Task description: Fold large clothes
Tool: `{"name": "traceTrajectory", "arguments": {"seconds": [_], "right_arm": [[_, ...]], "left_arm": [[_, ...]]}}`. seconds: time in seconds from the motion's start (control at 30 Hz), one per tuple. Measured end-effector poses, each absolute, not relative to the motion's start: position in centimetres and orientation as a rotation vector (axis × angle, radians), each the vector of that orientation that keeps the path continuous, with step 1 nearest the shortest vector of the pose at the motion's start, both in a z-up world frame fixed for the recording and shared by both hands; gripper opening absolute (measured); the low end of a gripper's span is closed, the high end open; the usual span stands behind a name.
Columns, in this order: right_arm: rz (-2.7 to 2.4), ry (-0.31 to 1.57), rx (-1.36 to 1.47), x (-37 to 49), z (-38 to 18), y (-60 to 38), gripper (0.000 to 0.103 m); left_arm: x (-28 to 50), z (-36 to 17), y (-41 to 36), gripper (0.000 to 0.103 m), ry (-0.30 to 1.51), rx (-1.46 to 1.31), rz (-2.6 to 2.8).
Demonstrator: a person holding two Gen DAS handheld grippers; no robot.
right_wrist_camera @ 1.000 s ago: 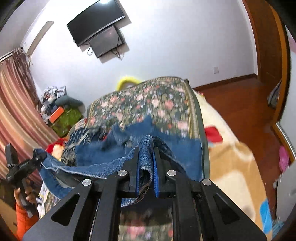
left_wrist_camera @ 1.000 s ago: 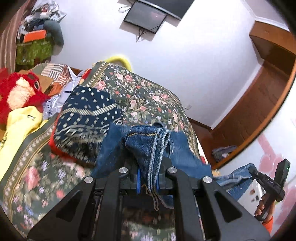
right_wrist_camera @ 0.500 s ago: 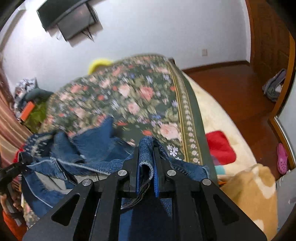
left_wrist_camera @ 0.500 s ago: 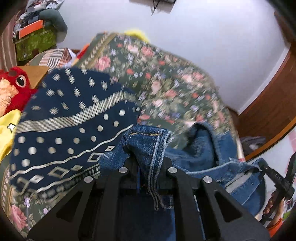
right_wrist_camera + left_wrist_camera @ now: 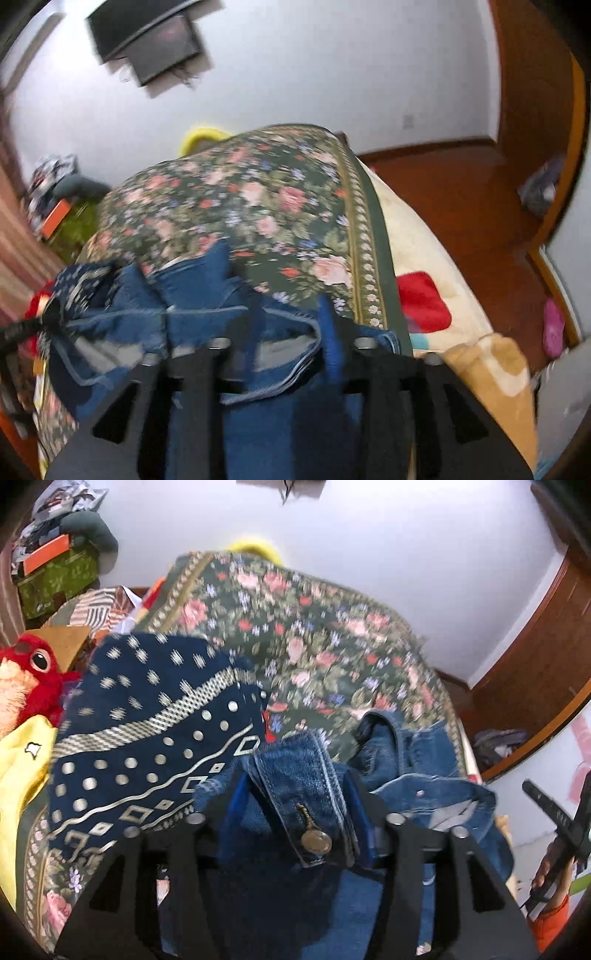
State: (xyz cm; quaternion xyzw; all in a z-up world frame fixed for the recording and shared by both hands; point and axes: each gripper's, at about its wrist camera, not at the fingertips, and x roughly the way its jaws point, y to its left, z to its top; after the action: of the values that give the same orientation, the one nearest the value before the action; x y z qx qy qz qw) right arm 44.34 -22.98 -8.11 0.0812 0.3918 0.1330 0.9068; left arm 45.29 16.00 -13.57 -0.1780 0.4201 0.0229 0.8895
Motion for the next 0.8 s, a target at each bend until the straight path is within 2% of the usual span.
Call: {"name": "traceTrajectory", "arguments": {"seconds": [0.07,0.27,0.67,0.8], "right_arm": [[0.32,0.788,0.124,42.3,-7.0,-22.2,0.055],[0.415,0.873,0.042,39.1,-8.6,-20.1,0.056],[0.443,1.085,0.078,39.5,-15.8,-17.6,0.056],[0.418,1.097,0.143,41.2,-17.0,-17.2,0.063]], "left_arm": [[43.9,-12.2,16.0,0.061,0.834,-0.361,0.052],[41.2,-11.6,14.0,0.063,0.87,-0.254,-0.013],[40.3,-20.8,6.6,0.065,1.079,-0.105,-0.11],[42.3,-21.8,5.7,0.065,1.04,-0.069,-0.06]]}}
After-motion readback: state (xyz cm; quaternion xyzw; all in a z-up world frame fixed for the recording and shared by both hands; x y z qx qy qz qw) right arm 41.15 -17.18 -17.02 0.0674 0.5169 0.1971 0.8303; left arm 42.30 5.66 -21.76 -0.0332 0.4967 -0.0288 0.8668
